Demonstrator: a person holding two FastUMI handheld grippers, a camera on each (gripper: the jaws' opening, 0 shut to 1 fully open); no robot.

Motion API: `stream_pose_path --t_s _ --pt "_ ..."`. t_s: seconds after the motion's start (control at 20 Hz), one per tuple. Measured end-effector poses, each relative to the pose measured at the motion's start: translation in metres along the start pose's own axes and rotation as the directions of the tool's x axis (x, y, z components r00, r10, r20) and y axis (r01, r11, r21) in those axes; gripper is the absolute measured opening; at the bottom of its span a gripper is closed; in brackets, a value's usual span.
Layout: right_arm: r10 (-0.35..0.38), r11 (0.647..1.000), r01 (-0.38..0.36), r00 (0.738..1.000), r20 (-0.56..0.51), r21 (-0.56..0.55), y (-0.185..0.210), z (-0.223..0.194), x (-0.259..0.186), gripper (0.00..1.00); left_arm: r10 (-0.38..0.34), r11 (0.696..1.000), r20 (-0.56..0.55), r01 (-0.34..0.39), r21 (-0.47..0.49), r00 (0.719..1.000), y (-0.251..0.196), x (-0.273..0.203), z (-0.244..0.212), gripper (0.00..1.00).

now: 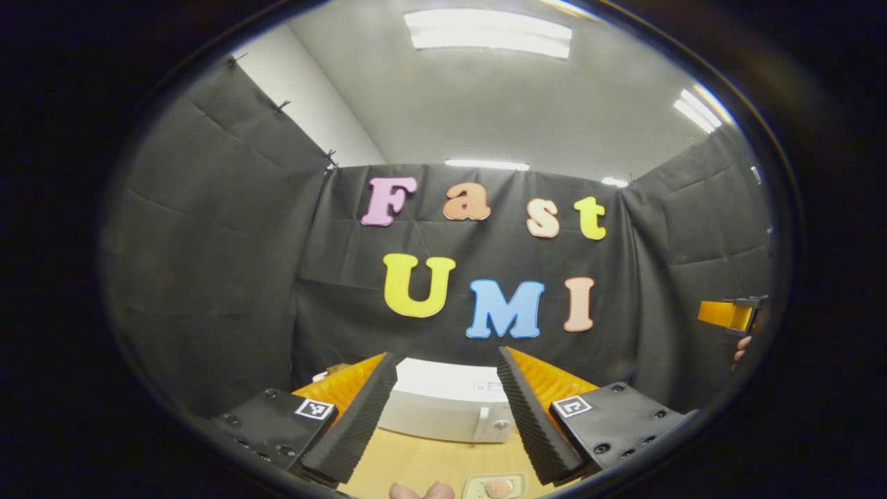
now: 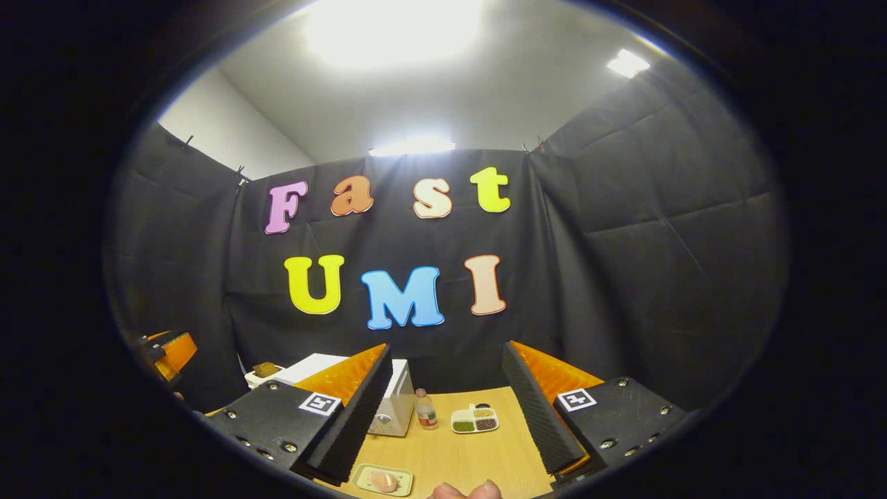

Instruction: Open the microwave oven with the left hand, put the food in, and close the microwave oven.

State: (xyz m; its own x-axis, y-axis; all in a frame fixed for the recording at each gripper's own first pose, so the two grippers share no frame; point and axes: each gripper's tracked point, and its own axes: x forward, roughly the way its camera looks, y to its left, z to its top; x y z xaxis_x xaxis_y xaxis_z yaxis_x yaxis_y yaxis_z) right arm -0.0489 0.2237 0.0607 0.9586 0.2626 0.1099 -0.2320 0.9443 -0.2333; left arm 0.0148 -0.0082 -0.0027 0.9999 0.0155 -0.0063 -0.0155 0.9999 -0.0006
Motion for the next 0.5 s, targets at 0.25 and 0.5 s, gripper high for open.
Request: stream_pose_path --t_s 0.25,0.5 --pt "0.005 0.999 -0.007 0.998 -0.057 -0.035 0.011 -0.023 0.008 0.98 -0.090 0.996 -0.092 0.091 0.002 0.992 -0.024 0.008 -0.055 0.98" --pt "0.032 0.997 -0.040 0.992 -0.121 -0.066 0.011 -0.043 0.013 0.98 -0.131 0.991 -0.262 0.134 -0.006 0.956 -0.056 0.049 -0.160 0.99"
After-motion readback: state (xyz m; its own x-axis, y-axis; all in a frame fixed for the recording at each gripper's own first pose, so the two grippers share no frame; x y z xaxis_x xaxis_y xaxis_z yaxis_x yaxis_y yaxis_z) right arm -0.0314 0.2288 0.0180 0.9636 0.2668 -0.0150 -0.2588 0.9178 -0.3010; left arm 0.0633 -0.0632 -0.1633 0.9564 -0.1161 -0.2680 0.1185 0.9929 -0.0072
